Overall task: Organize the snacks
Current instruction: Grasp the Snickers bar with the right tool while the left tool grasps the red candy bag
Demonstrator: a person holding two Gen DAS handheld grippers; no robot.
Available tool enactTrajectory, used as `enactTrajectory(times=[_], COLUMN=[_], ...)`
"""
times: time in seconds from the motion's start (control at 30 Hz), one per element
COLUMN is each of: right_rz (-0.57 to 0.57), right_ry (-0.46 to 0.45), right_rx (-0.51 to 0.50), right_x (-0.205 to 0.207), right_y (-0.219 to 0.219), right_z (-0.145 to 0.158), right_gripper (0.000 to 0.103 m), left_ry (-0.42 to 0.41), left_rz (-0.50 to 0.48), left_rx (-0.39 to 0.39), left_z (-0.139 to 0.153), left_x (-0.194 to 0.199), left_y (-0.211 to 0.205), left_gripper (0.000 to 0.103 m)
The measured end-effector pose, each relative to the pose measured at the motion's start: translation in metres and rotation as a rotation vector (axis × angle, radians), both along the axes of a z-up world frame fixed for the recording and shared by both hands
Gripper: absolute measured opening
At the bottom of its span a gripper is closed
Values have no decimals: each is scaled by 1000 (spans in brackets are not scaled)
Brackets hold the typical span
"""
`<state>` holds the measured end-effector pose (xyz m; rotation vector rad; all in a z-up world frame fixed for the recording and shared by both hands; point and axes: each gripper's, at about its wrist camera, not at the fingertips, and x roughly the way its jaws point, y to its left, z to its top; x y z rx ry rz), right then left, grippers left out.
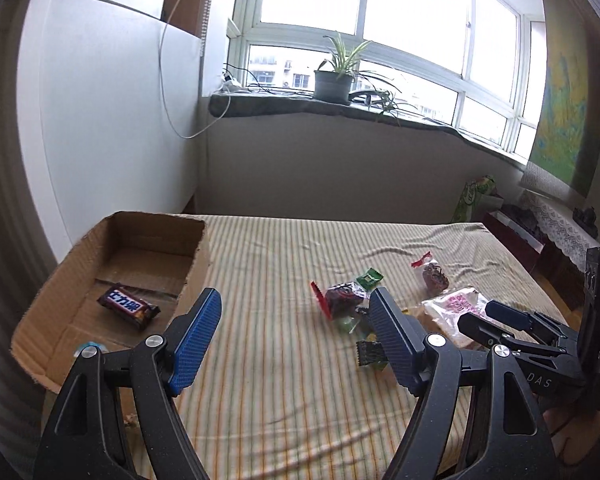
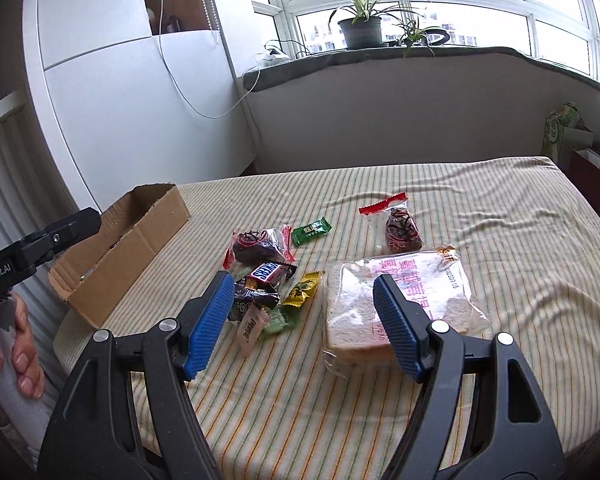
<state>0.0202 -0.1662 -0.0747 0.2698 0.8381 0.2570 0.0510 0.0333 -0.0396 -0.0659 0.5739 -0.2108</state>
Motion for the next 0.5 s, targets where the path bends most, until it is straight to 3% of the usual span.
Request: enactTrajectory(times=[0.23,0.5], right_rz=[82,147], right_ry=[17,84], right_rx=[-5,-3], right_x=[11,42], right_y=[21,44], right_z=[-9,-34], right_gripper=[75,75], left_ry=[38,137], left_rz=[-15,-92], left_rx=[-33,-124], left_z=[-6,-34], left_x=[16,72], left_y=[-9,-27], left_gripper=[76,77])
